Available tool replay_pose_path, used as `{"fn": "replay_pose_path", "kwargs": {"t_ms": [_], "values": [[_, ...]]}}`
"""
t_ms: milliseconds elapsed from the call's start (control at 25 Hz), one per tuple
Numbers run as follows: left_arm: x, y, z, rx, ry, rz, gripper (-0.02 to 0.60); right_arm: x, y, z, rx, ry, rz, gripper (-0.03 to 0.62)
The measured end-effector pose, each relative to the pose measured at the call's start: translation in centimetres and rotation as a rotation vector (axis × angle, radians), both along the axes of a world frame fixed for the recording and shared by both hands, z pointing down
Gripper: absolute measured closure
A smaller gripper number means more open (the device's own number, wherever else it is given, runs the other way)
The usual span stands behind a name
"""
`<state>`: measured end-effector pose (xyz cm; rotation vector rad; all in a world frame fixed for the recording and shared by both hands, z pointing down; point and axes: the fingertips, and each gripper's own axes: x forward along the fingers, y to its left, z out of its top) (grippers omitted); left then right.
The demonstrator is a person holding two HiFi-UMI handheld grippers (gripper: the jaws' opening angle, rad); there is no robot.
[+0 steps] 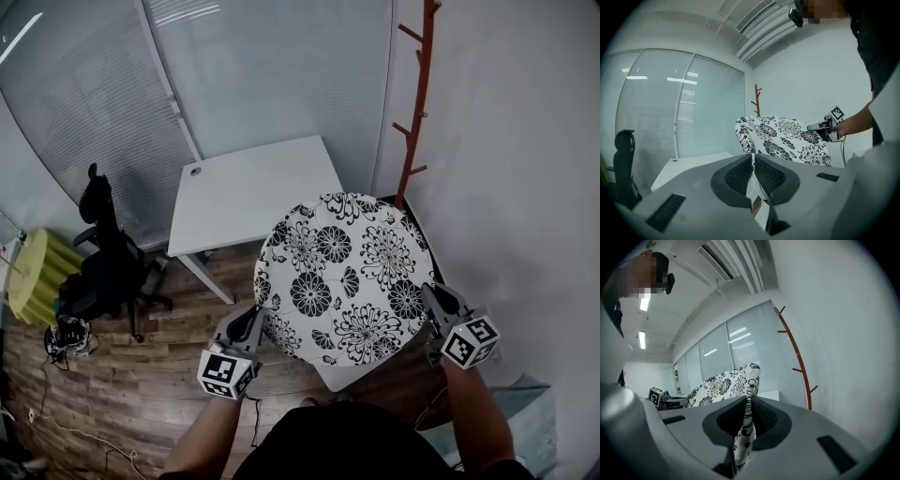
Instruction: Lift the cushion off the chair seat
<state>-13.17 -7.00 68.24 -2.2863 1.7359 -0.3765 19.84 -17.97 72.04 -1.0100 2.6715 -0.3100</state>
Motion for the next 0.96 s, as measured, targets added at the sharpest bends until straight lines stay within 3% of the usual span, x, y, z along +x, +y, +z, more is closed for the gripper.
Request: {"fn": "replay_pose_path", "kwargs": {"t_ms": [960], "values": [[-0.7,-0.6,-0.4,0.012,-0.019,0.009,0.561,0.3,-1.0,0.5,0.007,-0.005,0.023,0.568]]}}
